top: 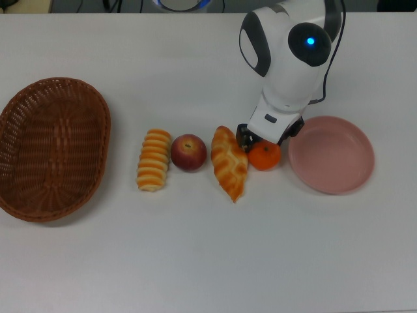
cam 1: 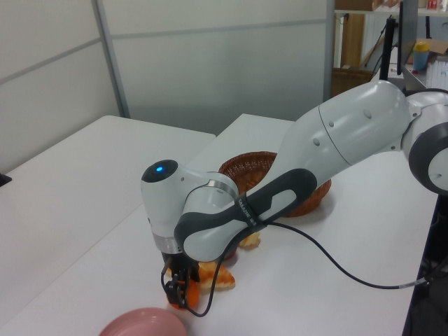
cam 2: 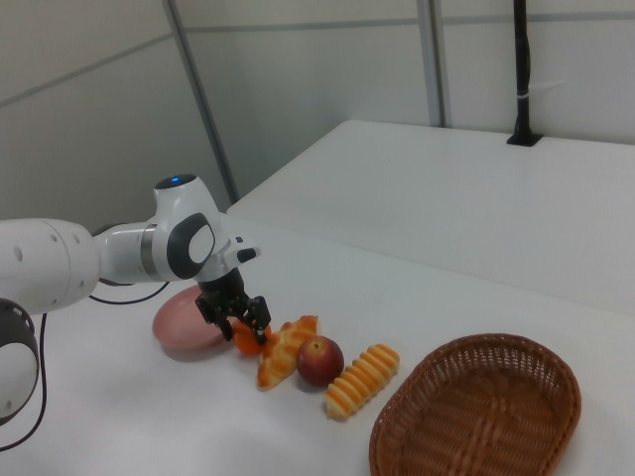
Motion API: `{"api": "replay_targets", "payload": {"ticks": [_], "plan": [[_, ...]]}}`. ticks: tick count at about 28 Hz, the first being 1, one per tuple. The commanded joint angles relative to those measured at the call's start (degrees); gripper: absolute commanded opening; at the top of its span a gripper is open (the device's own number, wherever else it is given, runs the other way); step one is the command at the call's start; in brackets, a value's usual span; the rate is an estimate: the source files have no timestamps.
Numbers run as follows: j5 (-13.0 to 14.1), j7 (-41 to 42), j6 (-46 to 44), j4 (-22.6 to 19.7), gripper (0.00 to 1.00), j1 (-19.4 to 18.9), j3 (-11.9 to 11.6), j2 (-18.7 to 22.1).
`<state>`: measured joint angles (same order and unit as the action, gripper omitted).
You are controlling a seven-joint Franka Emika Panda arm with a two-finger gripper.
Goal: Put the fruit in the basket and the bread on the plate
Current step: 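Close the gripper on the orange tangerine and lift it, then carry the tangerine over the basket, lower it and release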
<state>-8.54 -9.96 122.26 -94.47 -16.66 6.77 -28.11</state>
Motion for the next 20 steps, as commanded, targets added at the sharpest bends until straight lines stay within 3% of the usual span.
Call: {"api": "replay_targets", "payload": {"ticks": [1, 9, 12, 20], "plan": [[-0.69, -1.02, 0.35, -0.01, 0.33, 0.23, -0.44, 2.61], [-0.25, -1.73, -1.32, 0.51, 0.33, 0.31, -0.44, 8.41], [0.02, -1.99, -5.00, 2.27, 0.33, 2.33, -0.62, 9.65], [0.28, 4.50, -6.25, 3.24, 0.33, 17.08, -0.53, 10.88]]}}
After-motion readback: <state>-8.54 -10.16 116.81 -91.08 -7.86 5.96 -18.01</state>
